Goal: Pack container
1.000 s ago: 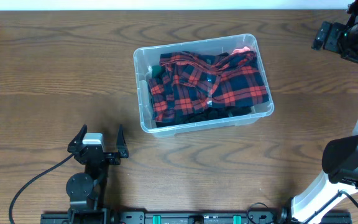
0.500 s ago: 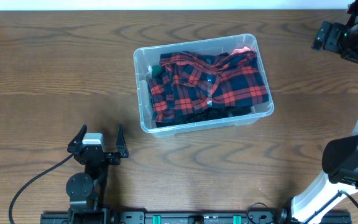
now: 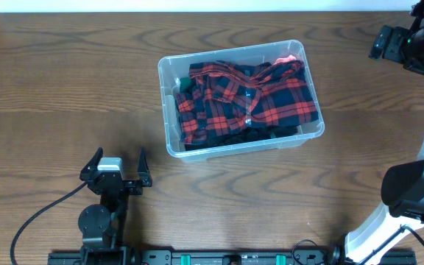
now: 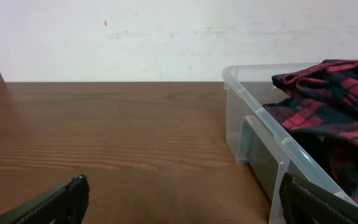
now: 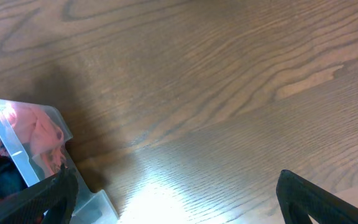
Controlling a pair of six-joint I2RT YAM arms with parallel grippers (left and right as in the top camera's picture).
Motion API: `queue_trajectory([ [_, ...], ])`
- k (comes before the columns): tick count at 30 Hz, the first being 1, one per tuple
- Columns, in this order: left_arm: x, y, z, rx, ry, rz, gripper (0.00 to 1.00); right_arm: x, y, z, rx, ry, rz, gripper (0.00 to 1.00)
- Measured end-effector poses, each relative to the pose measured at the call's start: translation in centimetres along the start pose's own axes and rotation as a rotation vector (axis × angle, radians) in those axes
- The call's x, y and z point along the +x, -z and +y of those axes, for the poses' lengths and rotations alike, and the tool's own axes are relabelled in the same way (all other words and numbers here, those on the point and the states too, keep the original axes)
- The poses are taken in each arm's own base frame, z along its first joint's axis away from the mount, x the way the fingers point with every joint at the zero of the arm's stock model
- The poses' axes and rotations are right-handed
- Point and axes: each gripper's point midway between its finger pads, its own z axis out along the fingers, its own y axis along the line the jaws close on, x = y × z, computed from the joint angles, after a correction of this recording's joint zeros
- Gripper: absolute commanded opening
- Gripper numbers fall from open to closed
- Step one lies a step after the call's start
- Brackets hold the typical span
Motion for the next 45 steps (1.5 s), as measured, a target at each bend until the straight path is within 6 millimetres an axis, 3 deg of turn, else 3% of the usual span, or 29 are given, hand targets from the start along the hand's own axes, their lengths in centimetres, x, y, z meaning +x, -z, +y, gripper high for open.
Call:
queue_trajectory([
  [5,0.0,0.0,0.0,0.0,0.0,0.0,0.98,0.3,0.7,1.5,-0.016,0.031,-0.011,0.99],
  [10,0.0,0.0,0.0,0.0,0.0,0.0,0.98,2.1,4.4,4.6,-0.067,0.106,-0.061,0.99],
  [15,0.0,0.0,0.1,-0.007,0.0,0.001,0.98,7.7,8.7,6.6,-0.126,0.199,-0.083,0.99],
  [19,0.0,0.0,0.1,-0.007,0.0,0.002,0.98,12.4,9.3,5.7,-0.142,0.223,-0.067,0.99],
  [21,0.0,0.0,0.1,-0.007,0.001,0.002,0.98,13.6,9.0,5.4,-0.17,0.216,-0.091,0.99],
  [23,0.0,0.0,0.1,-0.008,0.0,0.002,0.98,13.7,8.8,5.8,-0.228,0.203,-0.172,0.99],
  [25,0.0,0.0,0.1,-0.008,0.001,0.003,0.98,12.5,9.2,6.8,-0.308,0.2,-0.325,0.99],
  [28,0.0,0.0,0.2,-0.009,0.001,0.003,0.98,11.6,11.5,8.5,-0.454,0.267,-0.593,0.99],
  [33,0.0,0.0,0.2,-0.011,0.0,0.002,0.98,13.7,14.6,9.6,-0.602,0.414,-0.942,0.99],
  [36,0.0,0.0,0.2,-0.01,0.001,0.003,0.98,16.3,13.7,9.2,-0.627,0.459,-1.043,0.99],
  [40,0.0,0.0,0.2,-0.01,0.001,0.002,0.98,19.5,10.3,8.4,-0.616,0.473,-1.066,0.99],
  [45,0.0,0.0,0.2,-0.01,0.001,0.002,0.98,21.9,7.2,6.8,-0.563,0.437,-1.094,0.99],
])
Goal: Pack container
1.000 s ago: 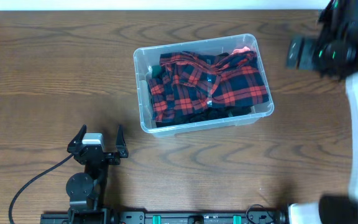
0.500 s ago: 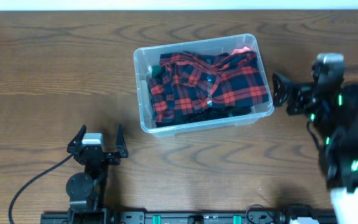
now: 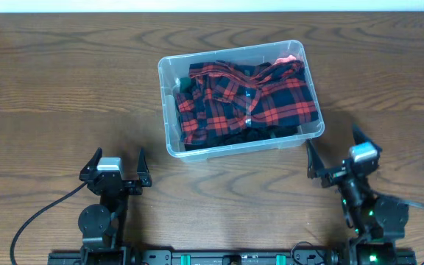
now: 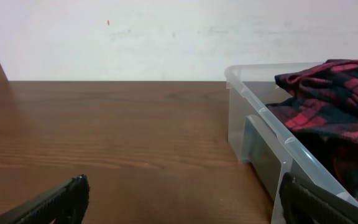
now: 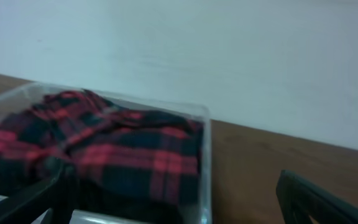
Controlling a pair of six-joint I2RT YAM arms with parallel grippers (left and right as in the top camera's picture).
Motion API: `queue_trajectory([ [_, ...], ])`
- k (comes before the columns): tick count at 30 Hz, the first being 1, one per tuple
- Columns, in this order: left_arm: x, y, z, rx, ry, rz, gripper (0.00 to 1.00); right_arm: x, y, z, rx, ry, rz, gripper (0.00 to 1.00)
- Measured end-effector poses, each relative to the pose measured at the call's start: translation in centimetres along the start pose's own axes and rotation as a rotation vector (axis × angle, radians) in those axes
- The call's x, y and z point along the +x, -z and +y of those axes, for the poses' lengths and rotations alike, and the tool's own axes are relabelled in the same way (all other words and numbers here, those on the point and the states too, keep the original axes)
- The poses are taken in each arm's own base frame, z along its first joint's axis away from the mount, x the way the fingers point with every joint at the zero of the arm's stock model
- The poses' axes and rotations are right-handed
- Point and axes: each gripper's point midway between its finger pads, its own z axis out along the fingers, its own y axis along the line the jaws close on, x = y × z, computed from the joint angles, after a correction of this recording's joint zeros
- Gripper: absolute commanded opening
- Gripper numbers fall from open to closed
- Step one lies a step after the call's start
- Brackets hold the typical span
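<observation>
A clear plastic container (image 3: 169, 70) stands at the middle back of the wooden table, filled with a red and black plaid shirt (image 3: 271, 99) over darker clothes. My left gripper (image 3: 116, 162) rests open near the front left, with nothing between its fingers. My right gripper (image 3: 335, 149) rests open near the front right, just in front of the container's right corner. The left wrist view has the container (image 4: 263, 112) and shirt (image 4: 328, 93) at its right. In the right wrist view the shirt (image 5: 117, 140) lies in the container (image 5: 204, 155) ahead.
A white wall (image 4: 166, 37) rises behind the table's far edge. Bare wooden tabletop (image 3: 57, 81) stretches left of the container. A black cable (image 3: 35, 217) runs from the left arm's base toward the front edge.
My right arm was raised at the far right back corner, its camera looking down on the table. Now it rests low at the front right, facing the container. The left arm has not moved.
</observation>
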Motion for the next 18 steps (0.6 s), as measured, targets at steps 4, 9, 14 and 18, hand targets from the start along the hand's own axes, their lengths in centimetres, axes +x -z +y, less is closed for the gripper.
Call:
queue_trajectory([
  [4,0.0,0.0,0.0,0.0,0.0,0.0,0.98,1.5,0.8,-1.1,0.078,-0.035,-0.013,0.99],
  [9,0.0,0.0,0.0,0.0,0.0,0.0,0.98,2.3,1.3,-2.8,0.168,-0.064,-0.01,0.99],
  [14,0.0,0.0,0.0,0.0,0.0,0.0,0.98,4.0,1.4,-3.3,0.203,-0.079,0.022,0.99],
  [18,0.0,0.0,0.0,0.0,0.0,0.0,0.98,5.8,1.7,-3.4,0.217,-0.092,0.078,0.99],
])
